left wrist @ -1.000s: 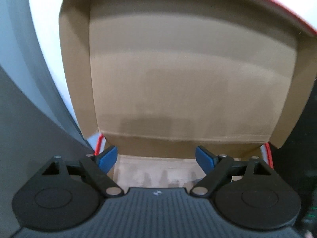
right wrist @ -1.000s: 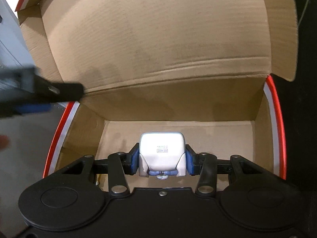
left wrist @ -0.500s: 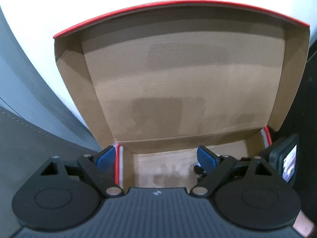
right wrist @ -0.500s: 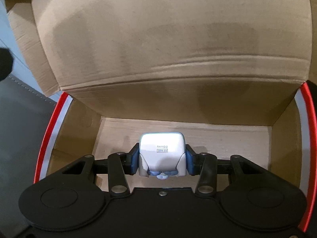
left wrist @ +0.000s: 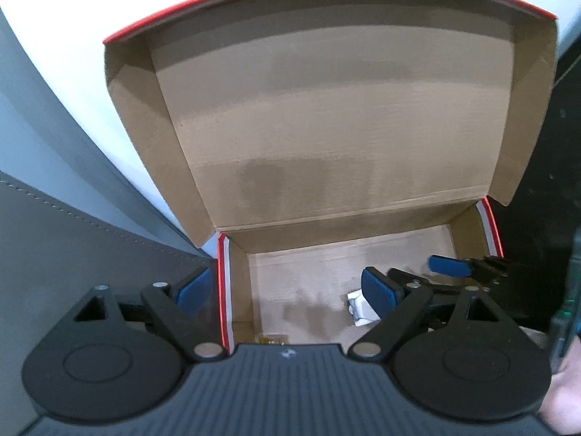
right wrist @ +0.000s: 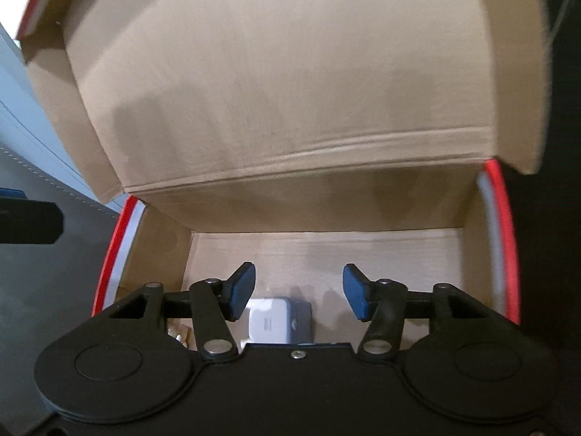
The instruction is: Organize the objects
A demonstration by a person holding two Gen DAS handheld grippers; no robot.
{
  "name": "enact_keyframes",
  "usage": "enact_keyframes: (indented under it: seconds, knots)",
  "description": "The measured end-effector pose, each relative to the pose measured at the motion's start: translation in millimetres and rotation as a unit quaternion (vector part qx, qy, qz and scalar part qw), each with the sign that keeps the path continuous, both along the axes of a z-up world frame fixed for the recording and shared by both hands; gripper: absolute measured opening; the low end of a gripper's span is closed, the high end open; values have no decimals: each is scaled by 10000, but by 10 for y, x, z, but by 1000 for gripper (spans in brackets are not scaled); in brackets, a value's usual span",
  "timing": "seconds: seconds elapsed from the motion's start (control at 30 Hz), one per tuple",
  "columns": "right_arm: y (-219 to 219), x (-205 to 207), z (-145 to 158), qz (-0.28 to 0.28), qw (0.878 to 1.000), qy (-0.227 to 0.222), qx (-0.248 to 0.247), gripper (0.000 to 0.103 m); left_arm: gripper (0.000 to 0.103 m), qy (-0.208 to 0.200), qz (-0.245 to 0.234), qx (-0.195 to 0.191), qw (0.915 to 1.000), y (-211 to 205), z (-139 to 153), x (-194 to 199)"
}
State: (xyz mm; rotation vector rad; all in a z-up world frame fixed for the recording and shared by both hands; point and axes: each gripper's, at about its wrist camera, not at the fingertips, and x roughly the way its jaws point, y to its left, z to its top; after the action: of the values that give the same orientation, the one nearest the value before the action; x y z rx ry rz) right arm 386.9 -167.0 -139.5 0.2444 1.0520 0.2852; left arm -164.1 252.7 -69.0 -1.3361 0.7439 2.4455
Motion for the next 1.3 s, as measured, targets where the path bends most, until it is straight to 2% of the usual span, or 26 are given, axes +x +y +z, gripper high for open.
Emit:
enact_keyframes:
  seconds: [0.07, 0.13, 0.17, 0.3, 0.4, 0.77, 0.93, 1.3]
  knots:
    - [-44, -97, 105, -23, 10000, -49, -8, 65, 88, 13, 28, 62, 10000, -4, 28, 48]
    - [-106, -216, 246, -25, 9999, -127, -23, 79, 89, 13, 33, 149, 9999, -20, 83, 113]
    - [-131, -268, 311, -24, 9999, -165, -29, 83, 90, 43, 31, 173, 9998, -28, 115, 160]
    - [-179, -460, 564, -15, 9994, -358, 27, 103, 100, 200, -51, 275, 9994, -45, 288, 412]
    - [-246, -613, 756, -16, 9988, -491, 15, 103, 102, 221, -68, 332, 9992, -75, 355, 571]
    - [-386, -1013, 1119, -136, 9973, -714, 47, 103, 103, 620, -141, 559, 9964, -269, 630, 1176]
    - [-509, -1234, 1317, -223, 9959, -881, 0, 103, 103, 735, -60, 648, 9952, -361, 653, 1390]
    - [-636, -1580, 1556, -228, 9937, -1094, -98, 103, 103, 1022, 93, 874, 9909, -503, 742, 1816]
